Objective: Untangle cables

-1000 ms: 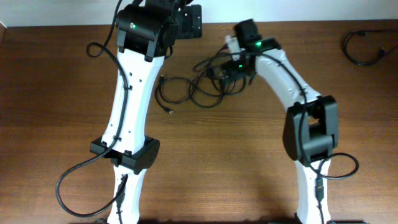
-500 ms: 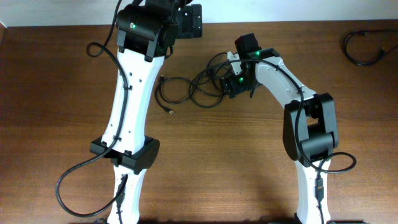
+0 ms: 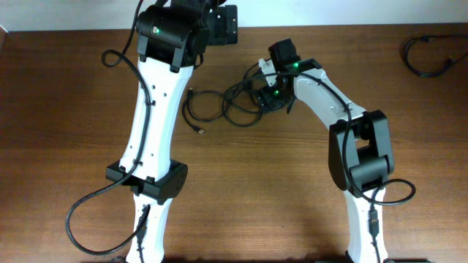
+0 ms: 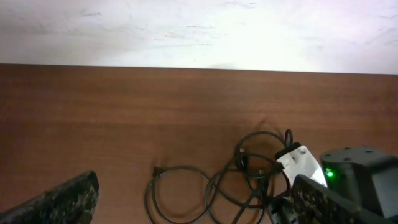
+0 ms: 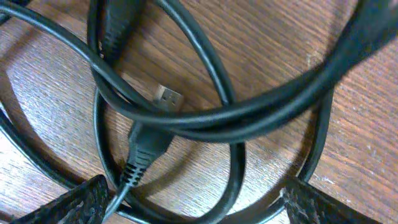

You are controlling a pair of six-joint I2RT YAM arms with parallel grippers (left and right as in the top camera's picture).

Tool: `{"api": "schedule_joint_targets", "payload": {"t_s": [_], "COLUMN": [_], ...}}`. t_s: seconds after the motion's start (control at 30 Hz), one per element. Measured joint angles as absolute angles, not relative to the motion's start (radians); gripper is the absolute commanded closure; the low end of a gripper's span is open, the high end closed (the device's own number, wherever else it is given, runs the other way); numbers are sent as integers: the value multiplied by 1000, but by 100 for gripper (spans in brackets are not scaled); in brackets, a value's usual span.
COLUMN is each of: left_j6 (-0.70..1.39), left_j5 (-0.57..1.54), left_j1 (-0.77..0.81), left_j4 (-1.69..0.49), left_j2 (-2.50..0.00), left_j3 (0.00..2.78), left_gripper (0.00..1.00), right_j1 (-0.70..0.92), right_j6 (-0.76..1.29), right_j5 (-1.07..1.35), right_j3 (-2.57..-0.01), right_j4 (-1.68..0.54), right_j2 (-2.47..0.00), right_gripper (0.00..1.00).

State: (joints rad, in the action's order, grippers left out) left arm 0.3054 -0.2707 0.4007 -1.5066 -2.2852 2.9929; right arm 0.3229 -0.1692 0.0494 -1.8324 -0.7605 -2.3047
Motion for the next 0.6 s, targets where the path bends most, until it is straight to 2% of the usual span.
{"api": "schedule_joint_targets", "payload": {"t_s": [0.07, 0.1, 0.13, 0.43, 0.6], "left_j6": [305, 305, 305, 305, 305], "left_j5": [-271, -271, -271, -271, -270], "left_j1": [401, 401, 401, 401, 401], "left_j4": [-1507, -1507, -1507, -1511, -1511], "left_j2": [-2285, -2285, -2285, -2285, -2285], "left_j3": [2993, 2993, 2993, 2993, 2993], "left_gripper": [1, 1, 1, 1, 1], "right_j1": [325, 325, 325, 323, 323], "right_j6": [-171, -175, -173, -175, -153], "right_j5": [41, 38, 36, -6, -82], "right_j3": [-1832, -1832, -1832, -1845, -2038], "right_j4": [-763, -765, -768, -804, -971], "right_j2": [-2305, -2305, -2305, -2303, -2212], "right_gripper": [36, 93, 96, 96, 96]}}
